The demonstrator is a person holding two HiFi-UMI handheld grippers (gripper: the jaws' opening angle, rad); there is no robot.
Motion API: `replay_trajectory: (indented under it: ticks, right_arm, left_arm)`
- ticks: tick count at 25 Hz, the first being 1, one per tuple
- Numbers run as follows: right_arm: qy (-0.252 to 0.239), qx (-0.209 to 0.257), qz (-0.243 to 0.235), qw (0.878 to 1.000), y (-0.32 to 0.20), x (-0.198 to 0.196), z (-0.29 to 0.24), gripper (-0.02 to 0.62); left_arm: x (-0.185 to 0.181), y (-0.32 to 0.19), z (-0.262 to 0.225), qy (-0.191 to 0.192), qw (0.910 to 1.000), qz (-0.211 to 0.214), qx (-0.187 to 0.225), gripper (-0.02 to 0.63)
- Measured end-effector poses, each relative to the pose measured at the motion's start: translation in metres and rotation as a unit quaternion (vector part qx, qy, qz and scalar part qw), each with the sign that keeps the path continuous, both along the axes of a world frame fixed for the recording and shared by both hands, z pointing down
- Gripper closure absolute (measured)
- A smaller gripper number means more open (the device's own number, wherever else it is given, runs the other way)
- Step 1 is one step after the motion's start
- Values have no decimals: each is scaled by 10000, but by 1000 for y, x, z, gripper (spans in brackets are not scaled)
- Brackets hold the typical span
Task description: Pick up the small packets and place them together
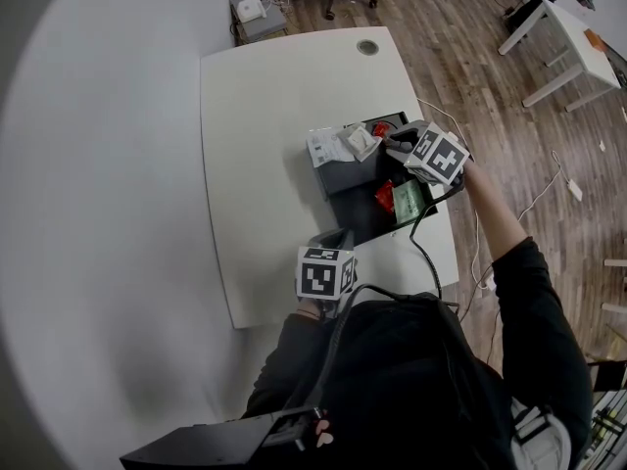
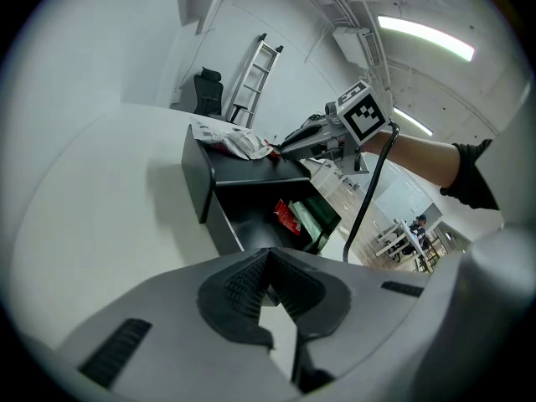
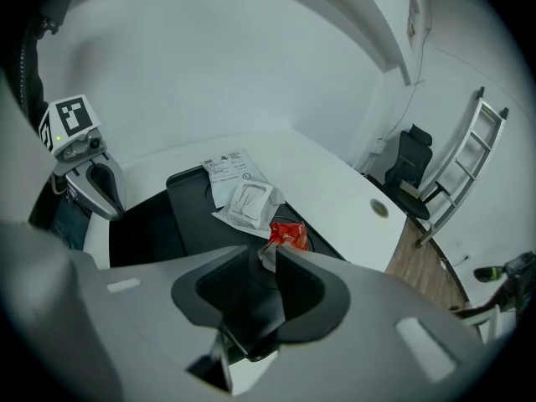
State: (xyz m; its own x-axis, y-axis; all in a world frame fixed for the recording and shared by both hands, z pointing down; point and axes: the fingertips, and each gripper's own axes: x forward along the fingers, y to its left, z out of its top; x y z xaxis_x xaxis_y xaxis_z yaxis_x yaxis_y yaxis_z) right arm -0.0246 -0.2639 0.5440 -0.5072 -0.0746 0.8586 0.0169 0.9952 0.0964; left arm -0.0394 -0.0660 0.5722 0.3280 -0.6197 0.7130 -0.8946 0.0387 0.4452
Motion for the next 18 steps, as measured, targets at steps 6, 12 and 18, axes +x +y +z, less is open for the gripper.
replay_trajectory:
  ticks: [6,12,18]
  right_arm:
    - [-130,151,-81,9998,3,5,-18,495]
    - [-302,141,-283,9990,28,14,-40,496]
    - [65,-86,-631,9979,70,37,-25,487]
  left_arm:
    - [1,0,0,6,10000,22,-3,606]
    - [1,-1,1,22,10000,31,4,606]
    - [1,-2,-1,2,10000,75,-8,606]
